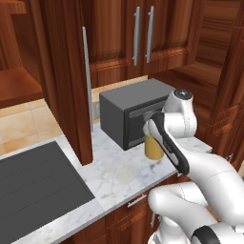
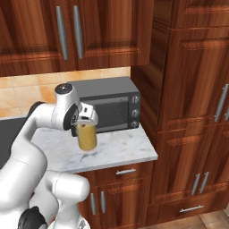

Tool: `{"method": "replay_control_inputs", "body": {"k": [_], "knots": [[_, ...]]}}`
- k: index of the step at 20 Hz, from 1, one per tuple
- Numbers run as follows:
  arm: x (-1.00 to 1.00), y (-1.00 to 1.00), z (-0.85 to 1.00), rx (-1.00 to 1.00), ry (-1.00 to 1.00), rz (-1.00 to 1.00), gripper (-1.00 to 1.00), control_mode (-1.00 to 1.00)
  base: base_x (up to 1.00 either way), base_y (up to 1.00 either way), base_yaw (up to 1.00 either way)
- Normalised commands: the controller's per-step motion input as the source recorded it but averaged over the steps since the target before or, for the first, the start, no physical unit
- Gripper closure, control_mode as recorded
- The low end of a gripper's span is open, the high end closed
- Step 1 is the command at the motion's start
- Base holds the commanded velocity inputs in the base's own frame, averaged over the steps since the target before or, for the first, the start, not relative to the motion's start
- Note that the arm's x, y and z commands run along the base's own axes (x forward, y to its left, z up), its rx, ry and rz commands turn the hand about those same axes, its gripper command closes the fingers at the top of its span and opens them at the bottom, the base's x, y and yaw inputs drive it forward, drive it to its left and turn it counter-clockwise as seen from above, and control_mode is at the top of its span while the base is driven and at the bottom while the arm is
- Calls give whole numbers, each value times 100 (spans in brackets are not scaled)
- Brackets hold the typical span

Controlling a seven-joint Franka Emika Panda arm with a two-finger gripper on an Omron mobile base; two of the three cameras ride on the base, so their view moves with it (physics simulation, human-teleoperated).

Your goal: There is a tray on the dining counter. Grab the cup, mug, and pitcher and place them on the tray. The pitcher may be placed next to the tray if it cannot fit the tray.

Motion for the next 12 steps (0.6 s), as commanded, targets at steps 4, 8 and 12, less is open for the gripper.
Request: {"method": "replay_control_inputs", "body": {"k": [4,8,12], "knots": [[-43,0,46,0,-13,2,100,-100,0,0,0],[-27,0,56,0,-4,1,100,-100,0,0,0],[-10,0,59,0,0,1,100,-100,0,0,0]]}}
